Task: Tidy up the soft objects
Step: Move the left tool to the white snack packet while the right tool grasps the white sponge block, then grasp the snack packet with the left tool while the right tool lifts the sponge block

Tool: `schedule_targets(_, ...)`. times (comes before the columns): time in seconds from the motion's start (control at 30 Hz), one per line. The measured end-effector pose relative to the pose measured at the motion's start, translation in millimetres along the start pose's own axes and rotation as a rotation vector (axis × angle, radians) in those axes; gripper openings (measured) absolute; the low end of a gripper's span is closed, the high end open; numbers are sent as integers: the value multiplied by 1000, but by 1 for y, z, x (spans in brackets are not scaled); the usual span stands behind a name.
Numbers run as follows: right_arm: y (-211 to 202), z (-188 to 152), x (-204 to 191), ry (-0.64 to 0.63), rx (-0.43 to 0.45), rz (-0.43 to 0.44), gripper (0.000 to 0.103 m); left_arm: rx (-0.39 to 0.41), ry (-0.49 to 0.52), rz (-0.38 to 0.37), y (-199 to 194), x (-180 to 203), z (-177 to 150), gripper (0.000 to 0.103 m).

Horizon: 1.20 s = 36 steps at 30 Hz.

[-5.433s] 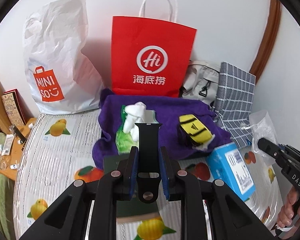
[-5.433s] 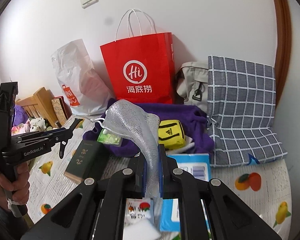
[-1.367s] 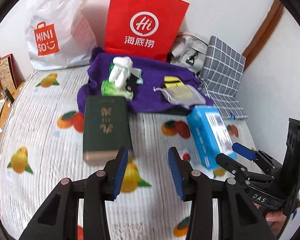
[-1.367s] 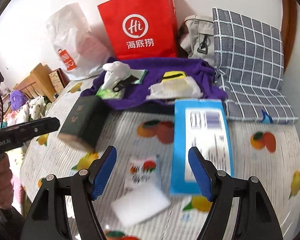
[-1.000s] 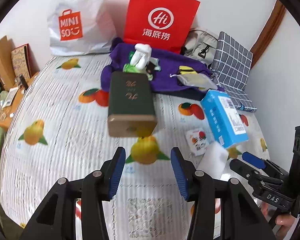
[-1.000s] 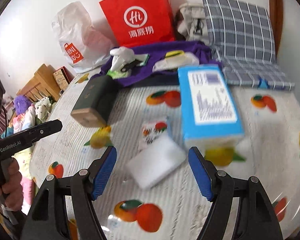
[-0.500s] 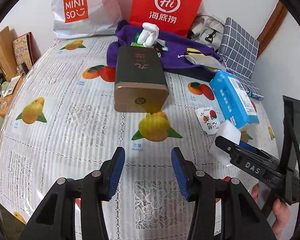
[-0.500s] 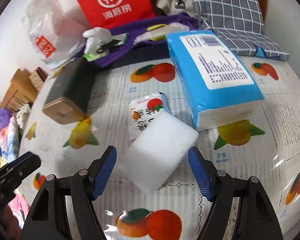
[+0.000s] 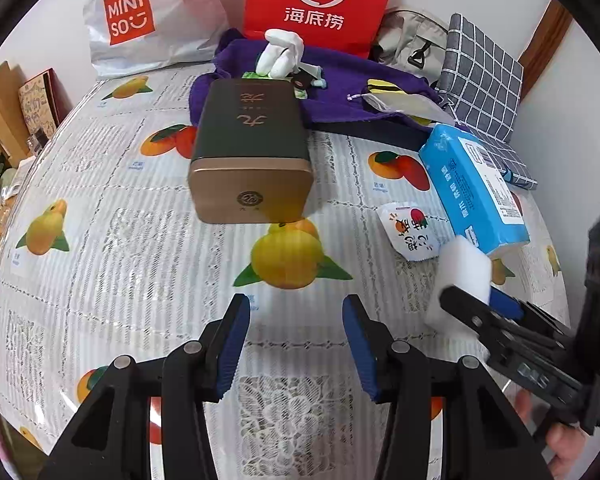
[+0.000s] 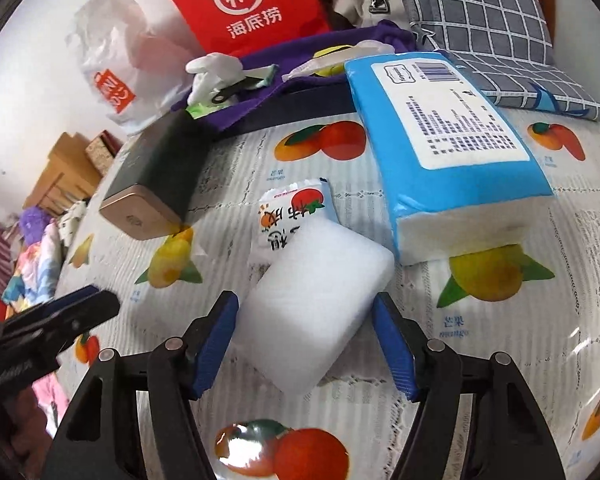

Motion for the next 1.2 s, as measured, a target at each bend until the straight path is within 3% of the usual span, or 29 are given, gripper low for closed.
schedule_targets(0.2,-28,-1,12,-49,28,56,68,-17,23,-29,19,26,3,46)
schedule_targets(0.43,-56,-7,42,-100,60,56,68,-18,53,-74,47,66,16,48)
schedule_targets(0.63,-64,-6,75,-66,75,36,69,-27,60,-110,77,97,27,54)
schedule_targets(0.87,-63,-6,97,-42,88,-5,69,32,119,-53,94,115,38,68)
schedule_targets(0.97,-59,-6,101,-38,87,-5,69,57,187,10,98,120,39,68)
schedule_targets(1.03,-55,-8,102,-38,78,-5,69,82,232,58,100,122,38,62)
schedule_targets(1.2,-48,-12,103,-41,67,-18,69,105,244,40,97,121,40,52)
Point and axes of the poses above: each gripper's, at about its wrist camera, not at the fingertips, and y roughly the way its jaws point, x to its right, z to its top, the point moved 8 cm from there along y, roughly the way its jaws point, and after that the axes turned 6 degrees about x, right-handed, at the moved point
